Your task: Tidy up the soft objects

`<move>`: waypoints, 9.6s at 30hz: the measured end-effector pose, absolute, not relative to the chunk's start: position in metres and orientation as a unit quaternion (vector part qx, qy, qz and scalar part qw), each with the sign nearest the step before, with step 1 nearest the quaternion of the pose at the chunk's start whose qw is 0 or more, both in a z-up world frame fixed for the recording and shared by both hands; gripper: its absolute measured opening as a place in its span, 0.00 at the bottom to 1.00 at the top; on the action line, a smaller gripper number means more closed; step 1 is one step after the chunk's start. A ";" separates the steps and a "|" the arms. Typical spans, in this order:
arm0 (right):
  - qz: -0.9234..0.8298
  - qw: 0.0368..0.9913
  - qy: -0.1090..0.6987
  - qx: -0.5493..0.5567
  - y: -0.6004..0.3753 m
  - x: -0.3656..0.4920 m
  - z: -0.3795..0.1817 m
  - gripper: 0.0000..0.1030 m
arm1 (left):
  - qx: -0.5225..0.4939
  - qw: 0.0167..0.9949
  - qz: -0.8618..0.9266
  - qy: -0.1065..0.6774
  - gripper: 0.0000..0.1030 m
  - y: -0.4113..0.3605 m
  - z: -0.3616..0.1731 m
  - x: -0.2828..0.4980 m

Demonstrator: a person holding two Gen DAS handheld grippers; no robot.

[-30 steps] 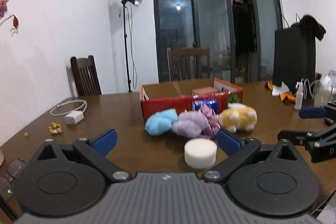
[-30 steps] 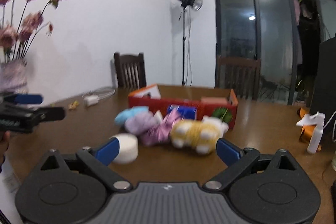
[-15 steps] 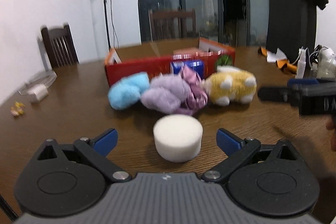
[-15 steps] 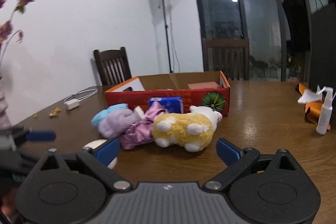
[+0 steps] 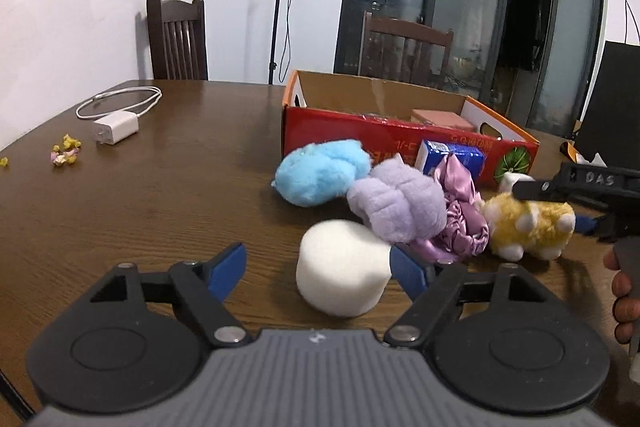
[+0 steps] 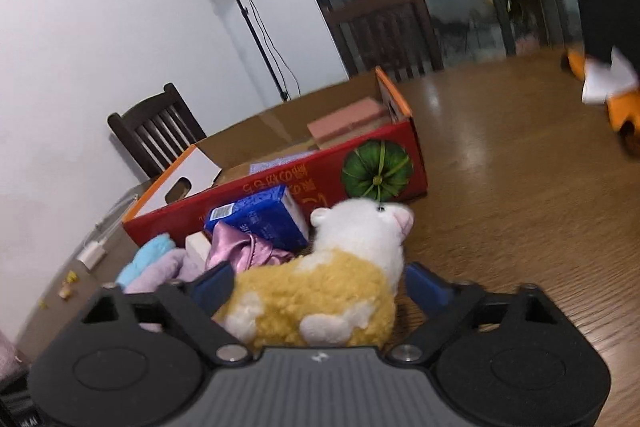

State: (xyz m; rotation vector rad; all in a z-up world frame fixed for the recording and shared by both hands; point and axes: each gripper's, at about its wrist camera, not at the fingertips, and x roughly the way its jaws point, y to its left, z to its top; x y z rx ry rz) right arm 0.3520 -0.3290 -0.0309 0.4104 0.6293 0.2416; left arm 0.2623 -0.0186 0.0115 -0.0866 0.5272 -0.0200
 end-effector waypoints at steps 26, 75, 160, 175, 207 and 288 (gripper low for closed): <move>0.261 0.892 0.344 0.135 -0.346 0.221 -0.016 0.50 | -0.054 0.945 -0.161 0.280 0.86 -0.046 0.031 0.245; 0.249 0.919 0.284 0.114 -0.321 0.218 -0.018 0.61 | -0.106 0.902 -0.272 0.318 0.65 -0.023 0.003 0.200; 0.136 0.976 0.172 0.009 -0.324 0.219 0.052 0.85 | 0.024 0.980 -0.145 0.134 0.95 0.000 0.095 0.191; 0.159 0.964 0.210 0.019 -0.290 0.233 0.035 0.82 | 0.007 0.965 -0.146 0.217 0.95 0.009 0.051 0.232; 0.337 0.889 0.309 0.009 -0.283 0.229 0.022 0.24 | -0.013 0.958 -0.186 0.219 0.95 -0.005 0.047 0.230; 0.157 0.929 0.331 0.045 -0.347 0.466 0.078 0.24 | -0.165 0.854 -0.285 0.402 0.18 -0.110 0.099 0.528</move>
